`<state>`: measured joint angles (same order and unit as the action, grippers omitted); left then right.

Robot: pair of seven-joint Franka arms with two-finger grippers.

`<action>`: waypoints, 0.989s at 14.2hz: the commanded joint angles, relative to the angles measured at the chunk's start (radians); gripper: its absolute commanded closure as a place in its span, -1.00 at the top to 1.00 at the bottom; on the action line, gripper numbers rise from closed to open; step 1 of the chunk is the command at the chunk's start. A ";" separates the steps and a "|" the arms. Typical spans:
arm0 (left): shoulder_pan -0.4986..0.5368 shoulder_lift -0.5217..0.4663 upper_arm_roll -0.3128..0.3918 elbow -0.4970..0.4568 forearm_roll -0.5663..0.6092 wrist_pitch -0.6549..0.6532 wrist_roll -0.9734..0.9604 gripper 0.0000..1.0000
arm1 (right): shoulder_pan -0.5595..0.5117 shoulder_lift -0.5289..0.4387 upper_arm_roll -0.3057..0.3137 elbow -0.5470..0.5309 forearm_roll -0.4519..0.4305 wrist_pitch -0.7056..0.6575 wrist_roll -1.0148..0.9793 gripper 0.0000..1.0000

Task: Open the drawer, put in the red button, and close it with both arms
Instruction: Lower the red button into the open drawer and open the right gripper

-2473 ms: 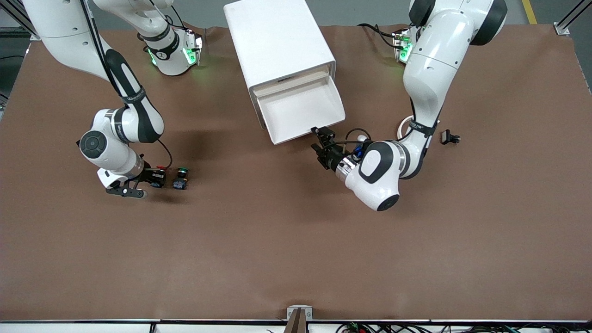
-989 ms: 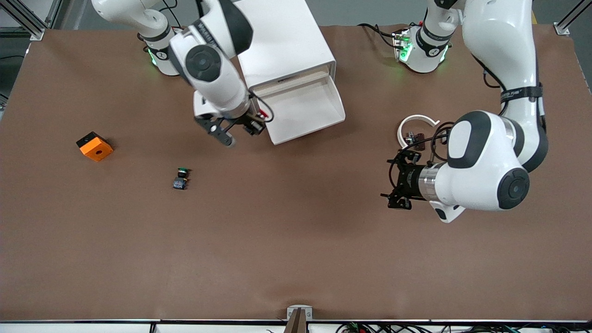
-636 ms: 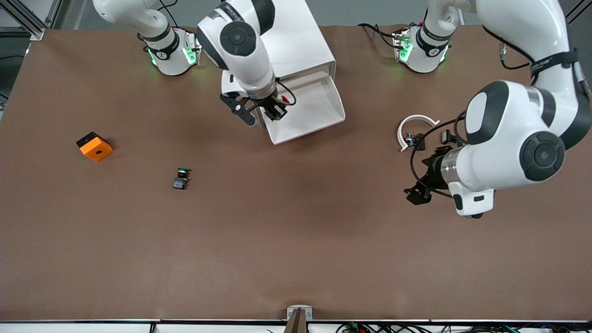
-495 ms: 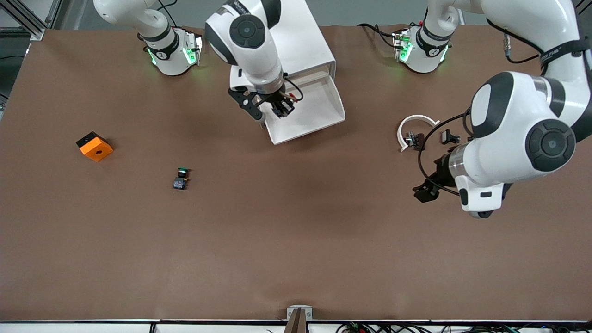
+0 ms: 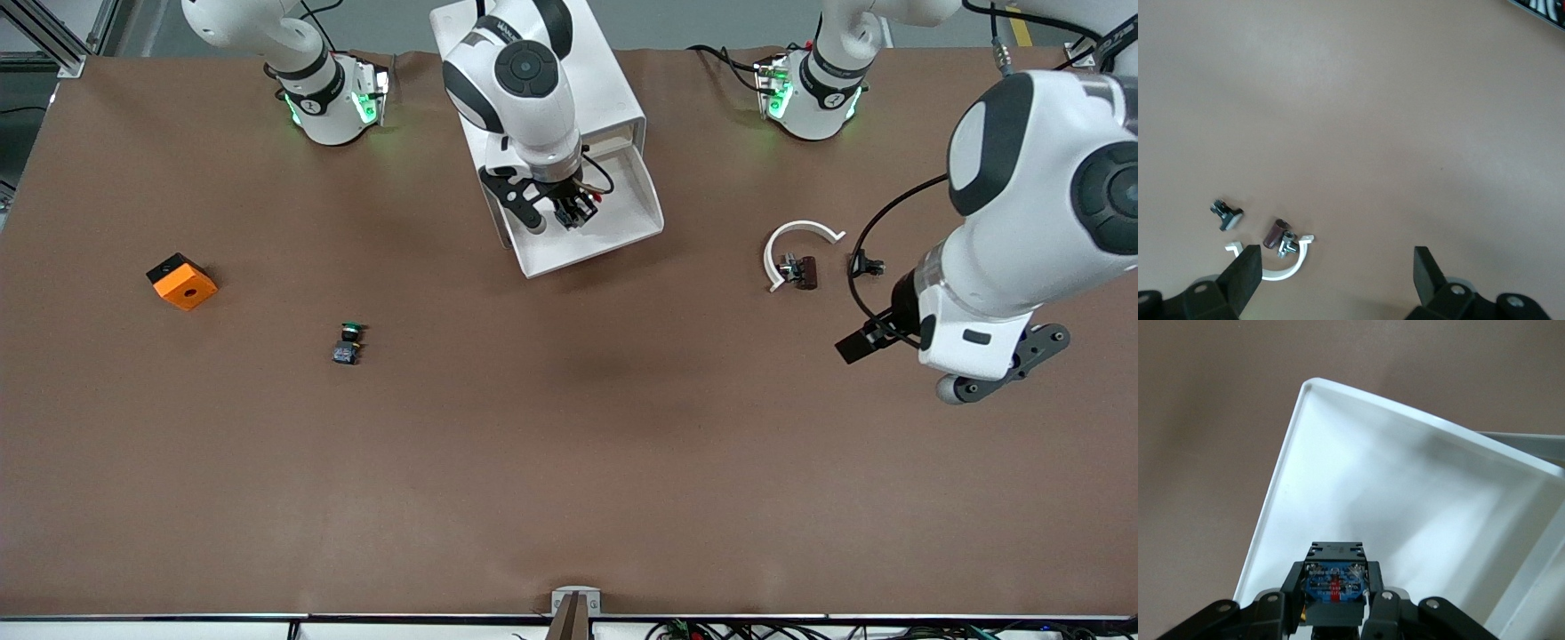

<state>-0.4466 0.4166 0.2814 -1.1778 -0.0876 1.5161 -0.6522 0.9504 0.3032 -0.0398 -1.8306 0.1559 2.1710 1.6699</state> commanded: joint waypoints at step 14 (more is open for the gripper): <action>0.025 -0.055 -0.007 -0.063 -0.024 0.010 0.123 1.00 | -0.050 0.027 -0.022 0.142 -0.061 -0.107 -0.079 1.00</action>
<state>-0.4379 0.3963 0.2795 -1.2083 -0.0932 1.5191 -0.5533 0.9393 0.3210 -0.0644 -1.7393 0.1119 2.1236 1.6484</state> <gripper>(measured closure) 0.000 0.000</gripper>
